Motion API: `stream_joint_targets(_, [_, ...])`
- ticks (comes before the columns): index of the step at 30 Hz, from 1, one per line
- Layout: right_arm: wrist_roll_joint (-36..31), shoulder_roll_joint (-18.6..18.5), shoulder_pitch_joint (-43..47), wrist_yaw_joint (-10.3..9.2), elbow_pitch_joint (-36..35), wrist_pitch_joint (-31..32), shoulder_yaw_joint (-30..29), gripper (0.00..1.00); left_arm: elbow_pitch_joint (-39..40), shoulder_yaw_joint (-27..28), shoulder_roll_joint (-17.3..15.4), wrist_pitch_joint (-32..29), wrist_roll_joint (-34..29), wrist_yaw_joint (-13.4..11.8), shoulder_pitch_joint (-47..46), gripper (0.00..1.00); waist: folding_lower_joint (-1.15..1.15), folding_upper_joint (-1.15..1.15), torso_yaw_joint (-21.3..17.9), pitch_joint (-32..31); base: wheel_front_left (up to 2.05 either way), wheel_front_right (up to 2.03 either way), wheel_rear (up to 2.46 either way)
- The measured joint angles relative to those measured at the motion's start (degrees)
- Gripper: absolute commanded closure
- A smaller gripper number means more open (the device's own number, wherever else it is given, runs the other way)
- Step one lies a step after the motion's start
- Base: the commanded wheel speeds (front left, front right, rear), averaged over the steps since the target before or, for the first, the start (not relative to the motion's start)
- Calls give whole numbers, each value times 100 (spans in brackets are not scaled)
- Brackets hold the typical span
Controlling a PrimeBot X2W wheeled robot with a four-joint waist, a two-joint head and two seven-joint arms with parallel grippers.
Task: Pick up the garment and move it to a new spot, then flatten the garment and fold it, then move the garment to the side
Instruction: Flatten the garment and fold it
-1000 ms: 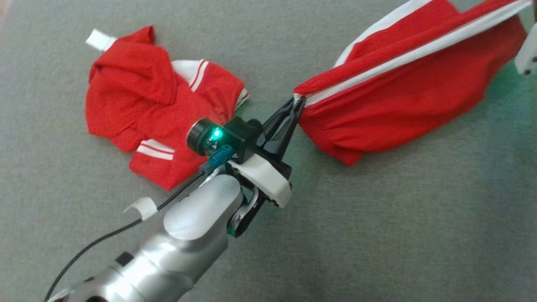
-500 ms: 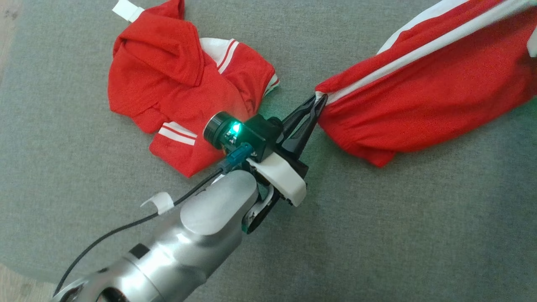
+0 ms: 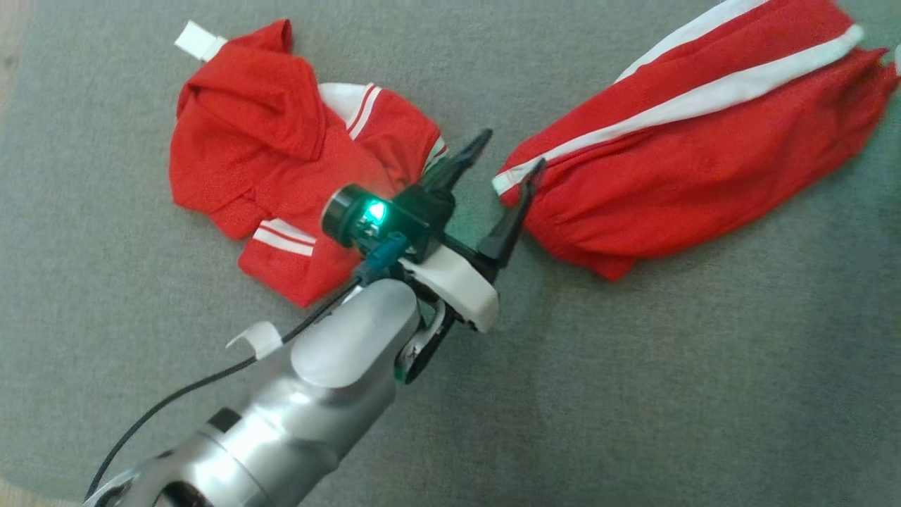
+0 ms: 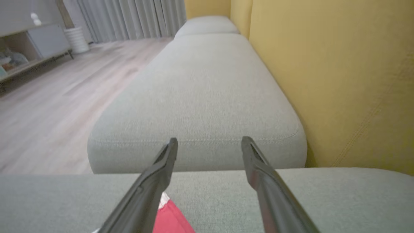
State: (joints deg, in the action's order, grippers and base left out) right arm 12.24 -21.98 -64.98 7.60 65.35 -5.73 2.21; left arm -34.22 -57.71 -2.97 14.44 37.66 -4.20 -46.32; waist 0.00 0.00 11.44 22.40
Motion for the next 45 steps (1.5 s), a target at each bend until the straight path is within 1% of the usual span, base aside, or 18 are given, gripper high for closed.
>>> stream_joint_targets(3, [285,3,70,0,-88,-292,65,0,92,280,-64,1,-49,-121,125,0,0,0,-82,-178,0,0,0])
stream_joint_targets(7, [662,82,497,0,-450,-597,296,0,368,736,-259,1,-177,-314,459,0,-1,0,-210,-466,0,0,0])
stream_joint_targets(11, [1072,249,1190,0,-1103,-748,643,0,835,1388,-475,1,-344,-564,842,0,-1,0,-373,-760,0,0,0])
stream_joint_targets(13, [1259,307,1569,0,-1473,-788,716,0,1106,1737,-576,1,-495,-697,1074,0,-1,0,-469,-894,0,0,0])
stream_joint_targets(15, [1426,361,1989,0,-1841,-809,724,0,1359,2068,-651,1,-623,-778,1353,0,-1,0,-566,-1027,0,0,0])
stream_joint_targets(17, [1474,422,2452,0,-2220,-846,755,0,1573,2358,-714,2,-722,-800,1688,0,-1,0,-662,-1153,0,0,0])
stream_joint_targets(19, [1462,535,2940,0,-2559,-848,731,0,1704,2555,-761,2,-851,-797,2043,0,-1,0,-748,-1282,0,0,0])
stream_joint_targets(22, [1259,769,3702,0,-3061,-849,591,0,1797,2816,-762,2,-907,-768,2605,0,-1,0,-864,-1472,0,0,0])
stream_joint_targets(27, [769,1287,4844,0,-3663,-848,339,0,1792,3042,-740,2,-1078,-633,3378,0,-1,0,-1036,-1682,0,0,0])
stream_joint_targets(28, [769,1287,4844,0,-3663,-848,339,0,1792,3042,-740,2,-1078,-633,3378,0,-1,0,-1036,-1682,0,0,0])
stream_joint_targets(30, [639,1468,5185,0,-3826,-838,259,0,1780,3115,-677,1,-1162,-579,3561,0,-1,0,-1068,-1717,0,0,0])
stream_joint_targets(32, [497,1564,5398,0,-3958,-776,170,0,1779,3199,-599,1,-1234,-504,3657,0,-1,0,-1057,-1703,0,0,0])
stream_joint_targets(35, [367,1606,5439,0,-4181,-586,49,0,1780,3287,-506,1,-1366,-393,3664,0,0,0,-1010,-1614,0,0,0])
stream_joint_targets(39, [213,1607,5208,0,-4323,-182,-175,0,1735,3360,-425,1,-1515,-225,3591,0,0,0,-917,-1412,0,0,0])
stream_joint_targets(42, [165,1606,4776,0,-4299,212,-449,0,1663,3366,-352,1,-1624,-125,3451,0,1,0,-824,-1208,0,0,0])
stream_joint_targets(45, [9,1595,4143,0,-4100,660,-809,0,1610,3364,-249,1,-1712,-30,3252,0,1,0,-699,-980,0,0,0])
